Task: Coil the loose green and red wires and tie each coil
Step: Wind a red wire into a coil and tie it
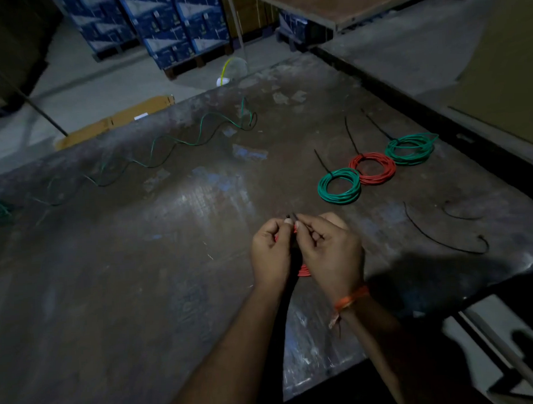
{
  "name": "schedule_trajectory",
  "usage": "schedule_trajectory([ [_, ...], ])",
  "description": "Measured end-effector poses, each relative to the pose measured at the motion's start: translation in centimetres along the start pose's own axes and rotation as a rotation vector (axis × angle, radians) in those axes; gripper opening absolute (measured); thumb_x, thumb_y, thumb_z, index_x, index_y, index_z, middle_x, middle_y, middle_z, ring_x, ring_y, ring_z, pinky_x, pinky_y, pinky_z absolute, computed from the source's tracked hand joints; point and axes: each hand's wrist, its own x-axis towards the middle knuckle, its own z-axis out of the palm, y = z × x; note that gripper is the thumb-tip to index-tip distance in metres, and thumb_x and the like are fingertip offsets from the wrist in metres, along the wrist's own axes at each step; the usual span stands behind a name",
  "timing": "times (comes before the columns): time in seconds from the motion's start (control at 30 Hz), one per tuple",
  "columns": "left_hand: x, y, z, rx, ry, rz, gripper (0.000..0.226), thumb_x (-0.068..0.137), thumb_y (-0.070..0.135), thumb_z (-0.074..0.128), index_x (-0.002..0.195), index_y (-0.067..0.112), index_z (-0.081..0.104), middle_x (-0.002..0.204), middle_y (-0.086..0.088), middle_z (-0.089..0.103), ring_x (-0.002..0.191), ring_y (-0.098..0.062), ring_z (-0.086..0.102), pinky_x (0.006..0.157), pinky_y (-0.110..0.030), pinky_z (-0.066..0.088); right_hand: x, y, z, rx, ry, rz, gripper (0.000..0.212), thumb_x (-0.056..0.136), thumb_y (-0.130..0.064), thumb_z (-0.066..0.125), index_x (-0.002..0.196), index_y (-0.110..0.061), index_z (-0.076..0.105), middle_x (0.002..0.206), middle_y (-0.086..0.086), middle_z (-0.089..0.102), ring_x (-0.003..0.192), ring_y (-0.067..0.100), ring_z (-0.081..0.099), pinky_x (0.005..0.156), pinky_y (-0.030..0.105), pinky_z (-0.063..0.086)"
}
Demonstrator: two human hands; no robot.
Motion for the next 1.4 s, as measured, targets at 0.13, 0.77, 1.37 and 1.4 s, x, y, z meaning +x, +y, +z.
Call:
schedule_trajectory([
  [0.13, 0.0, -0.3, -0.2, 0.015, -0.011, 0.009, 0.021, 0.091, 0.026, 0.062, 0.080, 0.011, 0.070, 0.077, -0.021, 0.067, 0.073, -0.026, 0.058, 0.070, -0.041, 0.046, 0.4, 0.4, 0.2, -0.007, -0.030, -0.060, 0.030, 0.095, -0.048, 0.055, 0.115, -0.031, 0.070, 0.091, -0.006, 0.063, 0.074, 0.019, 0.068, 0.064, 0.041, 0.057],
  [0.77, 0.7, -1.1, -0.3, 0.004, -0.019, 0.050, 0.024, 0.089, 0.032, 0.066, 0.078, 0.011, 0.067, 0.075, -0.015, 0.060, 0.074, -0.024, 0.051, 0.071, -0.042, 0.040, 2.7, 1.1, -0.5, 0.035, -0.188, -0.221, 0.026, 0.093, -0.033, 0.057, 0.098, -0.017, 0.077, 0.088, 0.003, 0.063, 0.074, 0.021, 0.065, 0.067, 0.040, 0.056],
  [1.37, -0.1, -0.2, -0.2, -0.009, -0.030, 0.062, 0.019, 0.090, 0.028, 0.065, 0.081, 0.013, 0.071, 0.076, -0.012, 0.066, 0.074, -0.023, 0.056, 0.070, -0.040, 0.043, 2.8, 0.5, -0.7, 0.006, -0.199, -0.204, 0.029, 0.092, -0.036, 0.055, 0.097, -0.017, 0.077, 0.087, 0.003, 0.062, 0.076, 0.023, 0.066, 0.068, 0.044, 0.056],
  [1.4, -0.2, -0.2, -0.2, -0.003, -0.026, 0.071, 0.019, 0.091, 0.026, 0.064, 0.080, 0.012, 0.071, 0.075, -0.011, 0.065, 0.073, -0.021, 0.056, 0.069, -0.037, 0.043, 2.8, 0.5, -0.7, 0.004, -0.196, -0.202, 0.029, 0.092, -0.035, 0.055, 0.097, -0.017, 0.077, 0.087, 0.003, 0.062, 0.076, 0.024, 0.066, 0.068, 0.044, 0.056],
])
